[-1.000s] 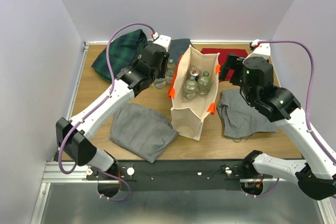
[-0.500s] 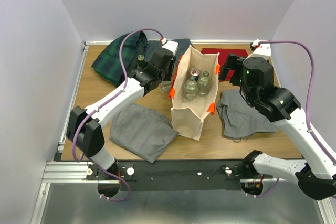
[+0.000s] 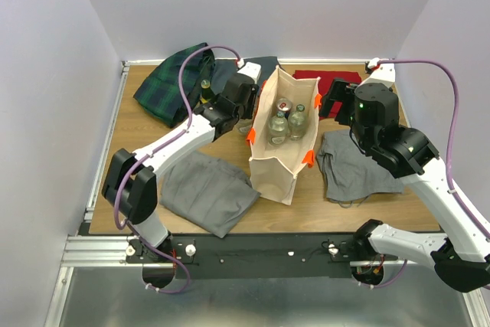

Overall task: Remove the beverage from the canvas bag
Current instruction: Place the drink at the center of the board.

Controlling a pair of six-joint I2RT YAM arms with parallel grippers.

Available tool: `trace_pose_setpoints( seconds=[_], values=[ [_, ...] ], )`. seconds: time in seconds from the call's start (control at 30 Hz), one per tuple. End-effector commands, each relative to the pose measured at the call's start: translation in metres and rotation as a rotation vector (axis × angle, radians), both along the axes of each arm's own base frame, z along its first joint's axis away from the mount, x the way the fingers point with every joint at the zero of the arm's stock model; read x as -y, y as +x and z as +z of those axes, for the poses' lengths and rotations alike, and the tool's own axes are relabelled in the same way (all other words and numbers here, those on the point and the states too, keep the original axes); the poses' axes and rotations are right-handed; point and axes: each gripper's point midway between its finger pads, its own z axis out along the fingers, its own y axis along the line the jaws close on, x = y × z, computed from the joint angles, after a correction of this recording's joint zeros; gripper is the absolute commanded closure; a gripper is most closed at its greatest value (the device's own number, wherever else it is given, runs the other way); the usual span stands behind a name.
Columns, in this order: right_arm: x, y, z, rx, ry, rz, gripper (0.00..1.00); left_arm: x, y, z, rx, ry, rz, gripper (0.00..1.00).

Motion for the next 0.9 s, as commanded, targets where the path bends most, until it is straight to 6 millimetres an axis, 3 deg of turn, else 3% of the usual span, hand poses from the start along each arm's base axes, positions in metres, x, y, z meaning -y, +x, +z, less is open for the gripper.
trace_pose_setpoints(
  seconds=[0.0,0.87],
  values=[
    [0.002,-0.002,0.007,0.010,0.012,-0.014,0.00,0.015,0.021,0.031,0.126,-0.115,0.012,1.00],
    [0.005,-0.005,0.001,0.000,0.008,-0.023,0.00,0.029,0.032,0.005,0.099,-0.146,0.010,1.00]
  ],
)
